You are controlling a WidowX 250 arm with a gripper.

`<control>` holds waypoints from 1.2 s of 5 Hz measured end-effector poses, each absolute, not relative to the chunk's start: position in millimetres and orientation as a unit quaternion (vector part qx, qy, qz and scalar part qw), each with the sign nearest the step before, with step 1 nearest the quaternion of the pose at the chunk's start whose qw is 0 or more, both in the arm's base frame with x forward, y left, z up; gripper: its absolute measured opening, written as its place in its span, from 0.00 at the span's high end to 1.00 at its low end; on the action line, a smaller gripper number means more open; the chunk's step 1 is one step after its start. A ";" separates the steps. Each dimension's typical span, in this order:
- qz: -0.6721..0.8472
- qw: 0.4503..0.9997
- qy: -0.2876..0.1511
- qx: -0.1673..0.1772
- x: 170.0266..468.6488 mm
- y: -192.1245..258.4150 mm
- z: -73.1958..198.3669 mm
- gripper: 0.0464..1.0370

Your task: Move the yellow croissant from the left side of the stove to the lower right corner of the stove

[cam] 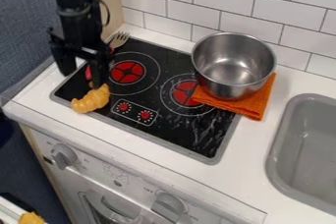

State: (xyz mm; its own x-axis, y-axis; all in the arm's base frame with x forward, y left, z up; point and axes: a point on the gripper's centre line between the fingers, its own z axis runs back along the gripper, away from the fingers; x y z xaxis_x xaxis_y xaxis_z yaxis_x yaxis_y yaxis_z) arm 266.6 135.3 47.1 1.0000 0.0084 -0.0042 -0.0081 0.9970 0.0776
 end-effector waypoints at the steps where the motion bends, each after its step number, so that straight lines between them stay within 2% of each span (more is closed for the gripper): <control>1: 0.006 0.999 0.007 0.046 262.8 136.5 37.6 0.04; 2: 0.003 0.999 0.016 0.043 263.7 132.7 20.6 0.04; 4: 0.004 0.999 0.017 0.041 266.7 124.6 9.1 0.07; 5: 0.002 0.999 0.016 0.041 267.3 121.9 8.7 0.34; 6: 0.001 0.999 0.015 0.044 263.1 120.0 9.3 0.39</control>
State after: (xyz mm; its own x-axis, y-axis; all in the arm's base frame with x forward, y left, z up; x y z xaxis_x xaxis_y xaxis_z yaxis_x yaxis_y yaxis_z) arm 263.1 120.0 9.3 0.9995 0.0036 -0.0299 -0.0010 0.9962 0.0873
